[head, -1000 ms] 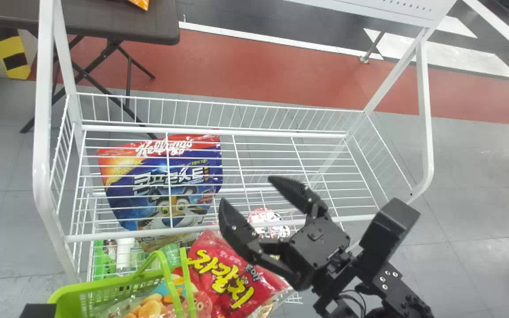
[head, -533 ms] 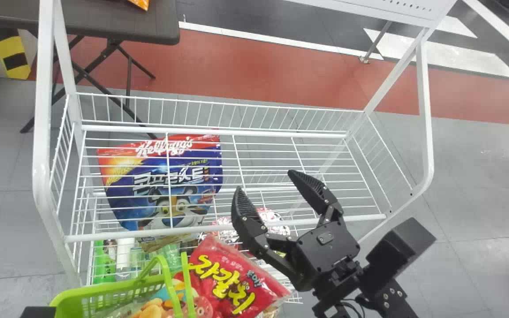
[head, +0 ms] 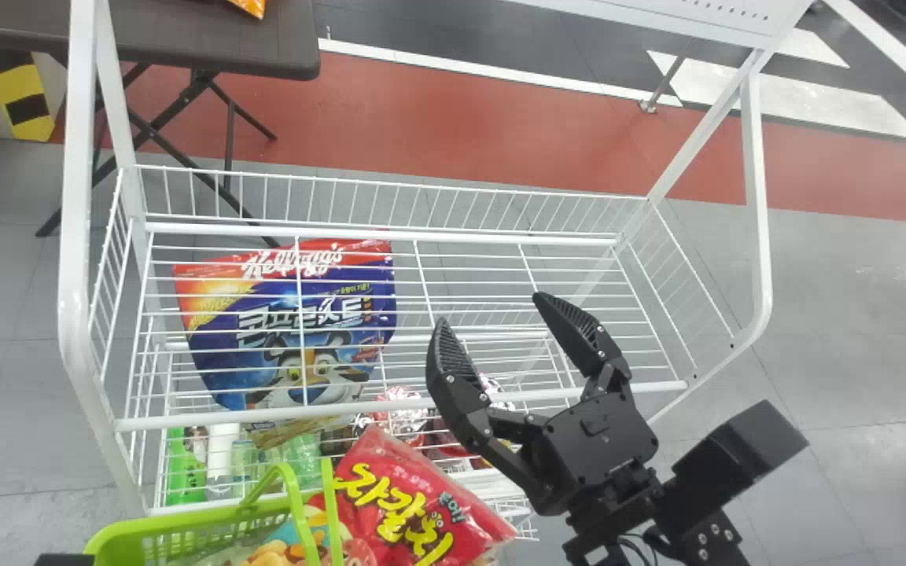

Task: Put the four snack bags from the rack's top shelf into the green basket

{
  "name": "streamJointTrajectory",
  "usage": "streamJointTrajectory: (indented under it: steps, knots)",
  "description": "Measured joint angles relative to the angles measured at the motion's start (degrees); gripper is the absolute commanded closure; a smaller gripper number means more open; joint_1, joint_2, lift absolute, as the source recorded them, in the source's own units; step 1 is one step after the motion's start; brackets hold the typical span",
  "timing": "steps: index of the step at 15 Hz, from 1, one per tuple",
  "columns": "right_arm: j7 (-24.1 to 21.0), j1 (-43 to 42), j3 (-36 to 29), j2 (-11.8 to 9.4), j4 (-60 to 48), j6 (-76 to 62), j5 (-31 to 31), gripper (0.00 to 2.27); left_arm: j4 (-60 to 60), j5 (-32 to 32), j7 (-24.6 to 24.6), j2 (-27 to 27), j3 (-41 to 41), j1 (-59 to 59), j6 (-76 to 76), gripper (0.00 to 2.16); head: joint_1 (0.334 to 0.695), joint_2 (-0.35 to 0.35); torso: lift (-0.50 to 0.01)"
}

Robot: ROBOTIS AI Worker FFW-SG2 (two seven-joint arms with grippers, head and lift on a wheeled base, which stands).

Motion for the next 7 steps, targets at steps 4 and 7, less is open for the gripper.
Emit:
streamJointTrajectory:
  steps: [4,7]
  knots:
    - [-0.23,0.39,-0.18,-0.02,-0.15,-0.77,0.05,0.04,-0.03,0.07,-0.06,0.1,0.02,0.07,0.14,1.76,0.695,-0.35,0.0]
    - [-0.31,0.54,-0.22,-0.07,-0.28,-1.01,0.0,0.04,-0.03,0.07,-0.06,0.16,0.01,0.07,0.16,1.76,0.695,-0.35,0.0]
